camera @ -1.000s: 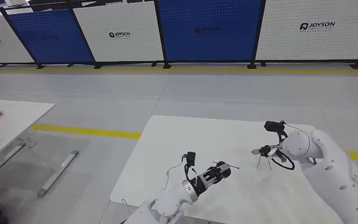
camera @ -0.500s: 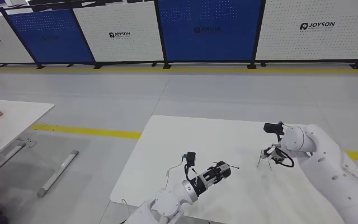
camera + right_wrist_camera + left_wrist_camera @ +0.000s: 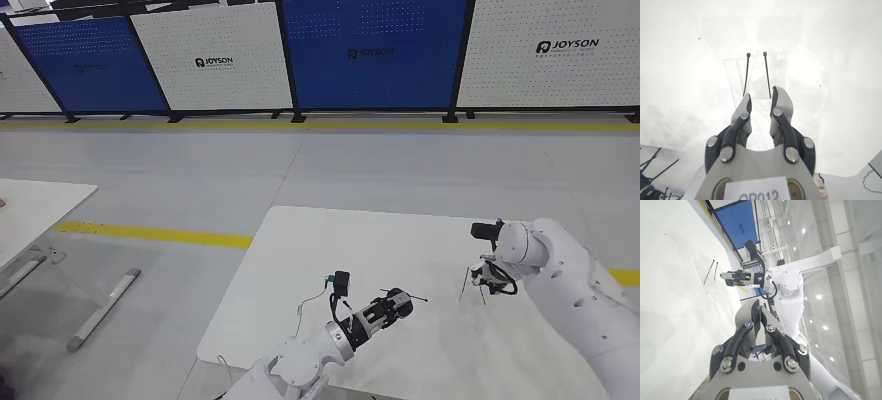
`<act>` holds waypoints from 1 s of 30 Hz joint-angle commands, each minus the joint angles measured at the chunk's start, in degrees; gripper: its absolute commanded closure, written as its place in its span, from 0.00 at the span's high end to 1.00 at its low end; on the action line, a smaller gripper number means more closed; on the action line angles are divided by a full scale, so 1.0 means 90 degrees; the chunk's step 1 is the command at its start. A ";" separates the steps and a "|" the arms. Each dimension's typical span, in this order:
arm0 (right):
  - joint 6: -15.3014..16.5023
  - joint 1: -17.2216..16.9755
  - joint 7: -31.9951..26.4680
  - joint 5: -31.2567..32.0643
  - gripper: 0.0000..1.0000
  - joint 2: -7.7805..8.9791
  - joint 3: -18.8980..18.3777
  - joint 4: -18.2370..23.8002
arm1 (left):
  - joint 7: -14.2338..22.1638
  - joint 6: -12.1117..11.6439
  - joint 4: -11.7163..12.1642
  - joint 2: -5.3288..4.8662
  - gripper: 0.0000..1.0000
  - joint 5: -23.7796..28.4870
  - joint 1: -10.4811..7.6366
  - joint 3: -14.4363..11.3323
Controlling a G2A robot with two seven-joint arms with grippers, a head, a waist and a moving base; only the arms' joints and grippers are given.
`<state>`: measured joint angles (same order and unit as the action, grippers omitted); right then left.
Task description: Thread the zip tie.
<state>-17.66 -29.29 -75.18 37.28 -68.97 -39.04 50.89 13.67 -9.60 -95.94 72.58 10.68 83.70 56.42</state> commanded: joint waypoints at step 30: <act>0.0157 0.0663 0.0451 -0.0017 0.25 -0.0988 0.0614 -0.2123 | 0.0000 0.0000 0.0000 0.0000 0.00 0.0000 0.0000 0.0000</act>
<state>-16.34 -23.44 -71.23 37.10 -77.63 -33.62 32.35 13.67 -9.60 -95.94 72.58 10.68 83.70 56.42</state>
